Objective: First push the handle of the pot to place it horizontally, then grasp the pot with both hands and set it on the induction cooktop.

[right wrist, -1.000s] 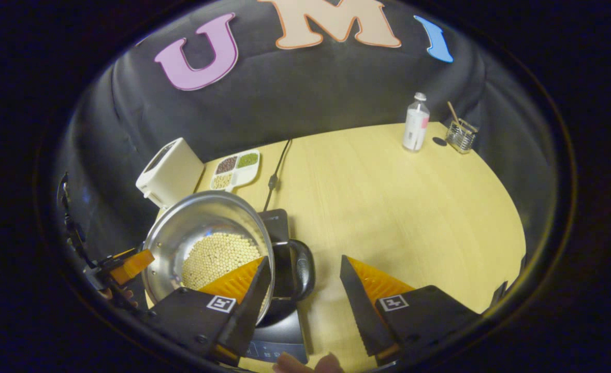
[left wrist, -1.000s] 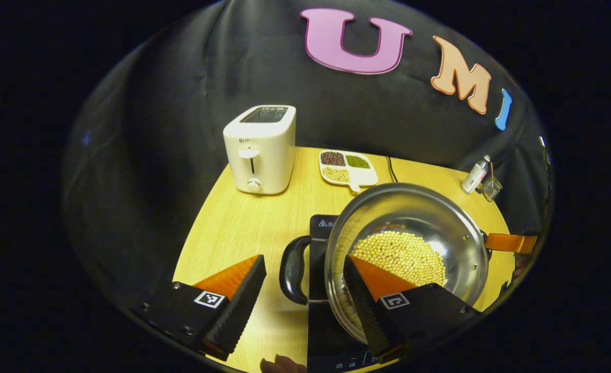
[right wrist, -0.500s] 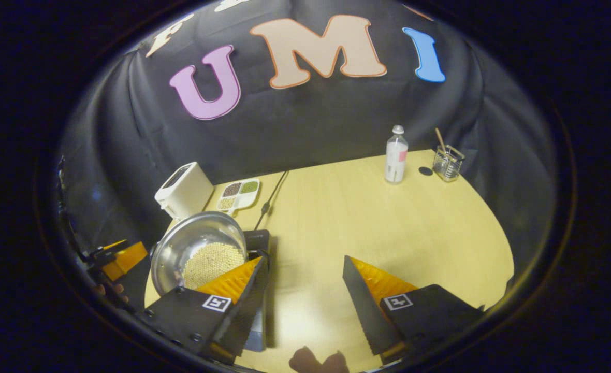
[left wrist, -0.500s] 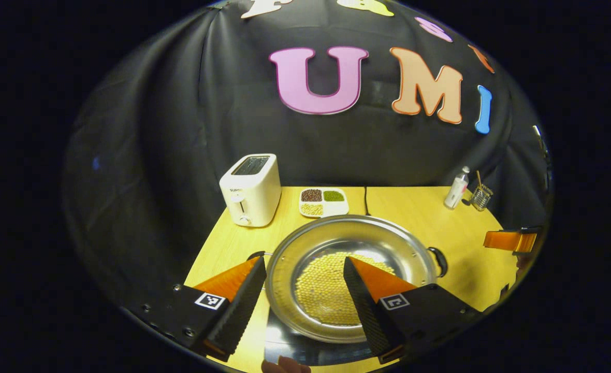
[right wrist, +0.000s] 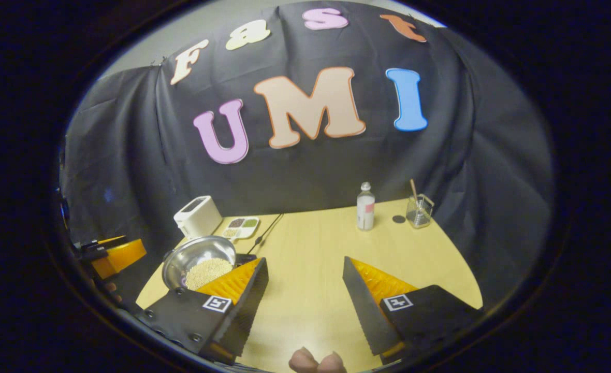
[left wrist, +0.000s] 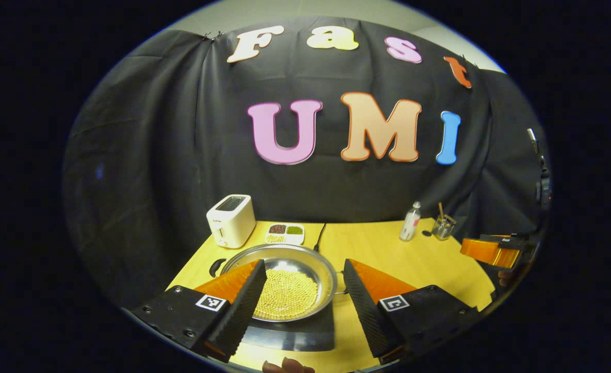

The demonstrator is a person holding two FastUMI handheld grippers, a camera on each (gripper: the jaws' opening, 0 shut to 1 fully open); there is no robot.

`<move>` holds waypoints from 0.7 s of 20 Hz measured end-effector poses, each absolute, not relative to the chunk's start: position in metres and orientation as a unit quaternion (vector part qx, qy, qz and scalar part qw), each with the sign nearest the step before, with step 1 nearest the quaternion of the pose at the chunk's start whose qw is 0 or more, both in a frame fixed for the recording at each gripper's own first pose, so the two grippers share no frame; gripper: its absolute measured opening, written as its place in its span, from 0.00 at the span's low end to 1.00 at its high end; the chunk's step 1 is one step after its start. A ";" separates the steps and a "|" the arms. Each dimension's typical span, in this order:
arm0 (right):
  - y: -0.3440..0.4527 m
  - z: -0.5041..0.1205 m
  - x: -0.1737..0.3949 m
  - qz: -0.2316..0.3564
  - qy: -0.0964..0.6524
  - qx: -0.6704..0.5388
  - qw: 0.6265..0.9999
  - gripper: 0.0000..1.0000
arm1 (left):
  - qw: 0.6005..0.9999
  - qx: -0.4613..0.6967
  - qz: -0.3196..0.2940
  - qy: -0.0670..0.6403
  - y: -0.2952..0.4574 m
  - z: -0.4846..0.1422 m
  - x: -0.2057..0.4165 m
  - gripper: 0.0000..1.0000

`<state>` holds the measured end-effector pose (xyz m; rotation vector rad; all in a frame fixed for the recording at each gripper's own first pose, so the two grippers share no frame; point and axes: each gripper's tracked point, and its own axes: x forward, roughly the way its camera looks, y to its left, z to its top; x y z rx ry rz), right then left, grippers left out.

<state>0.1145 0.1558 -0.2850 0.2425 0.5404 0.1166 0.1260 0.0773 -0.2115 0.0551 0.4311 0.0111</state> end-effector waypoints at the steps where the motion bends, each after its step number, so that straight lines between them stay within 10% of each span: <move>1: 0.145 -0.274 0.113 0.052 0.253 0.117 0.959 0.87 | 0.979 0.024 0.003 0.204 0.069 -0.202 0.124 0.92; 14: 0.119 -0.131 0.054 0.029 0.142 0.083 0.986 0.90 | 0.996 0.014 -0.052 0.075 0.013 -0.071 0.078 0.90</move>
